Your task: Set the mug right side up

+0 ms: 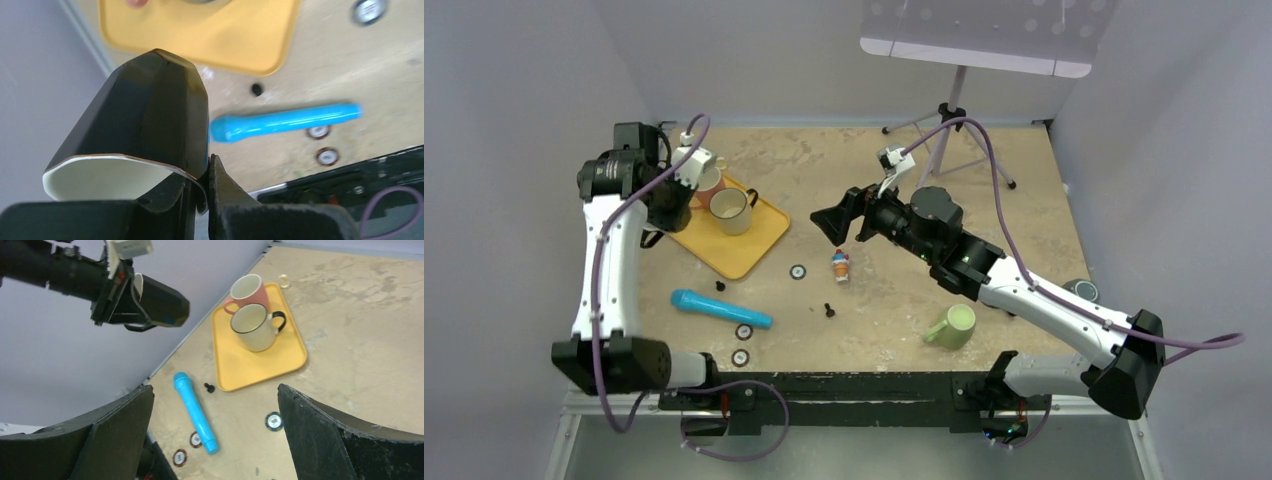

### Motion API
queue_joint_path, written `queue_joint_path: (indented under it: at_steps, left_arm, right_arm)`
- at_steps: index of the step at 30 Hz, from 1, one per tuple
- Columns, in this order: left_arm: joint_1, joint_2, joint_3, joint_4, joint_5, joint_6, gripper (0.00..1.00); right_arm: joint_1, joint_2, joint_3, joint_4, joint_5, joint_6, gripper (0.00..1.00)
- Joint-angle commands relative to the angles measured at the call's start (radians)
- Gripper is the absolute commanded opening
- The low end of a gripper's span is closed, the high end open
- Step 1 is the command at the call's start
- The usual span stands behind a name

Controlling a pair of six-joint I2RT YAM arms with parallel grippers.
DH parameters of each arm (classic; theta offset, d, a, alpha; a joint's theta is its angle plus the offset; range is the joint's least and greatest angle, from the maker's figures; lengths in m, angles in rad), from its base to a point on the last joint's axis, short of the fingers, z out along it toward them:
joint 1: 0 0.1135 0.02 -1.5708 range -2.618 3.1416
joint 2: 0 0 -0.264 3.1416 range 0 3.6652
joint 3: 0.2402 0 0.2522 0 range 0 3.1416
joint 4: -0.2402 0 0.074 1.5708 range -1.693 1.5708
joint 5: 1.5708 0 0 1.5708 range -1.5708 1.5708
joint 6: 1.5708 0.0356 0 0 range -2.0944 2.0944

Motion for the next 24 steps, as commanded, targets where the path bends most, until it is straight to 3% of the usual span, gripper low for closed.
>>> queue_joint_path:
  at_steps: [1, 8, 12, 24]
  left_arm:
    - [0.121, 0.203, 0.071, 0.034, -0.161, 0.189, 0.00]
    - [0.221, 0.752, 0.548, -0.095, -0.202, 0.115, 0.00]
    - [0.219, 0.911, 0.770, -0.168, -0.153, 0.088, 0.00]
    - [0.187, 1.007, 0.739, -0.139, -0.074, 0.082, 0.00]
  right_arm:
    - [0.001, -0.020, -0.005, -0.051, 0.092, -0.082, 0.98]
    - [0.000, -0.031, -0.033, -0.080, 0.148, -0.133, 0.98]
    - [-0.002, -0.025, -0.041, -0.095, 0.175, -0.155, 0.98]
    - [-0.003, -0.006, -0.041, -0.148, 0.215, -0.151, 0.98]
